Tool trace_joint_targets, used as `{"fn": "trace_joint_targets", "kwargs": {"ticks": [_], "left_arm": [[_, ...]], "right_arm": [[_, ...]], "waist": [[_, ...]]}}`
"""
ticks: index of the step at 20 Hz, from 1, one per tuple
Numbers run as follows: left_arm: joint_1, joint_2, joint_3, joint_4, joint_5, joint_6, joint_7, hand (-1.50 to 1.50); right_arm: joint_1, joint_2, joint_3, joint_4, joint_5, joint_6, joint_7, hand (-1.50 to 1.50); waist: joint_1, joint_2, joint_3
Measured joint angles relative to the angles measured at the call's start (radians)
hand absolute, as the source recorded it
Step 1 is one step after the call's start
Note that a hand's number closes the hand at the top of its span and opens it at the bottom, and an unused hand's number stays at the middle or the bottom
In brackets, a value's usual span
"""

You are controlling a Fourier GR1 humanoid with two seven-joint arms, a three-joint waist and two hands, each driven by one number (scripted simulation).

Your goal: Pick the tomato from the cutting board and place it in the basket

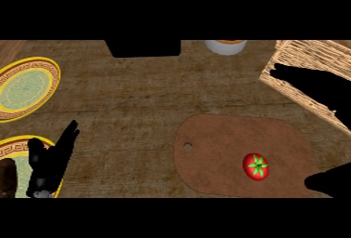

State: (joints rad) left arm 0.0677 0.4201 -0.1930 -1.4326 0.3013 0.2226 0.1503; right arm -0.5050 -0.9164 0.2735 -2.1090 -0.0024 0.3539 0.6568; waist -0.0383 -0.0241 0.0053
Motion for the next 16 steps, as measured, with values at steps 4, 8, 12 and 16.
{"fn": "trace_joint_targets", "kwargs": {"ticks": [4,8,12,16], "left_arm": [[-0.001,-0.002,-0.001,-0.003,-0.007,-0.001,0.004,0.00],[0.001,-0.007,-0.004,-0.010,-0.011,-0.011,0.001,0.00],[0.007,-0.005,0.004,-0.015,-0.008,-0.024,0.003,0.00],[-0.002,-0.010,0.007,-0.011,-0.011,-0.036,0.011,0.00]], "right_arm": [[-0.040,-0.112,-0.050,-0.013,-0.189,0.158,0.093,-1.50],[-0.055,-0.212,-0.111,-0.019,-0.351,0.253,0.146,-1.50],[-0.061,-0.287,-0.165,-0.022,-0.487,0.282,0.170,-1.50],[-0.039,-0.308,-0.181,-0.053,-0.543,0.268,0.190,-1.50]], "waist": [[0.001,0.003,0.000],[0.007,0.006,0.002],[0.014,0.008,0.002],[0.021,0.010,0.004]]}}
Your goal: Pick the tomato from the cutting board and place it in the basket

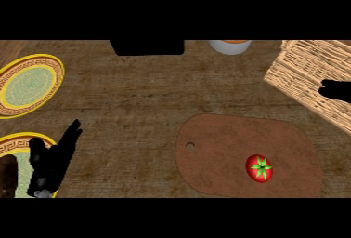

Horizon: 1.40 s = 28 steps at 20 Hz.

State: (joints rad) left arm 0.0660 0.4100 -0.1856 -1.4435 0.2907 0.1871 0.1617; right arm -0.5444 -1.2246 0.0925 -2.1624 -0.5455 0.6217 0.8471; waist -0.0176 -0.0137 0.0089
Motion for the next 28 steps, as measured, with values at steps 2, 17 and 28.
{"fn": "trace_joint_targets", "kwargs": {"ticks": [2,17,28], "left_arm": [[-0.001,-0.004,0.000,-0.008,-0.008,0.007,0.010,0.00],[-0.005,-0.030,0.005,-0.008,-0.042,-0.010,0.012,0.00],[0.001,-0.048,0.018,-0.007,-0.057,-0.021,0.008,0.00]], "right_arm": [[0.030,0.009,-0.012,-0.007,0.008,-0.002,-0.003,-1.50],[0.203,0.226,0.146,-0.084,0.357,-0.064,-0.014,-1.50],[0.295,0.362,0.261,-0.002,0.627,-0.079,-0.113,-1.50]], "waist": [[0.003,0.001,0.001],[0.021,0.006,0.003],[0.021,0.006,0.005]]}}
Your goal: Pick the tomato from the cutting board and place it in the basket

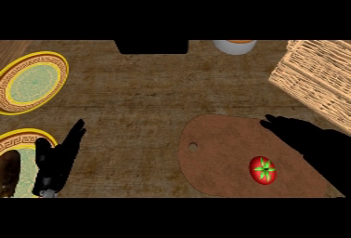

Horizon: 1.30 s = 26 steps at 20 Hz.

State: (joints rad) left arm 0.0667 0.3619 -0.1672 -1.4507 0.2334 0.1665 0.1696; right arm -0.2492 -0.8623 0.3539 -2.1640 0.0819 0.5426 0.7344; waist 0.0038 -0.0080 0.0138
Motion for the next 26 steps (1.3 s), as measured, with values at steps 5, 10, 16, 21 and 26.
{"fn": "trace_joint_targets", "kwargs": {"ticks": [5,10,16,21,26], "left_arm": [[0.007,-0.006,0.009,-0.001,0.000,-0.014,-0.009,0.00],[0.003,-0.016,0.005,-0.004,-0.019,-0.006,0.012,0.00],[0.005,-0.017,0.018,-0.004,-0.018,-0.025,0.015,0.00],[0.001,-0.018,0.028,-0.001,-0.020,-0.036,0.028,0.00],[0.004,-0.021,0.035,-0.007,-0.025,-0.043,0.033,0.00]], "right_arm": [[0.039,0.032,0.019,0.030,0.098,-0.015,-0.067,-1.50],[0.068,0.076,0.049,0.079,0.197,-0.049,-0.132,-1.50],[0.080,0.139,0.089,0.138,0.288,-0.082,-0.184,-1.50],[0.093,0.160,0.118,0.194,0.360,-0.088,-0.224,-1.50],[0.104,0.175,0.148,0.256,0.419,-0.079,-0.239,-1.50]], "waist": [[-0.002,-0.002,0.001],[-0.002,-0.001,0.001],[-0.001,-0.002,0.001],[-0.001,-0.001,0.001],[-0.001,-0.002,0.001]]}}
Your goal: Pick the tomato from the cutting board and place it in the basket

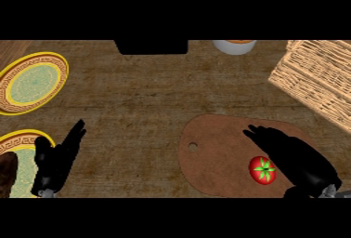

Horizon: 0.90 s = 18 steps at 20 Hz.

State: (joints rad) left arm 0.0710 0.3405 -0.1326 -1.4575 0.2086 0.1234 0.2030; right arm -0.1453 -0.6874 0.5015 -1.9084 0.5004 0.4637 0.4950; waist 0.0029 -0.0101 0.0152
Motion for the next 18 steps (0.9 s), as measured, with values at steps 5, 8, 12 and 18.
{"fn": "trace_joint_targets", "kwargs": {"ticks": [5,8,12,18], "left_arm": [[0.016,-0.001,0.009,-0.002,-0.007,-0.015,-0.025,0.00],[0.017,-0.003,0.014,-0.007,-0.012,-0.016,-0.020,0.00],[0.025,-0.008,0.018,-0.012,-0.019,-0.019,-0.024,0.00],[0.023,-0.019,0.017,-0.021,-0.038,-0.008,-0.002,0.00]], "right_arm": [[-0.001,0.042,0.023,0.037,0.039,0.006,0.005,-1.50],[0.001,0.048,0.019,0.062,0.061,-0.007,-0.026,-1.50],[0.009,0.060,0.014,0.081,0.081,-0.018,-0.056,-1.50],[0.023,0.081,0.038,0.096,0.141,-0.040,-0.085,1.50]], "waist": [[0.000,0.000,-0.001],[-0.001,0.000,0.000],[-0.002,0.000,0.000],[-0.003,0.000,-0.001]]}}
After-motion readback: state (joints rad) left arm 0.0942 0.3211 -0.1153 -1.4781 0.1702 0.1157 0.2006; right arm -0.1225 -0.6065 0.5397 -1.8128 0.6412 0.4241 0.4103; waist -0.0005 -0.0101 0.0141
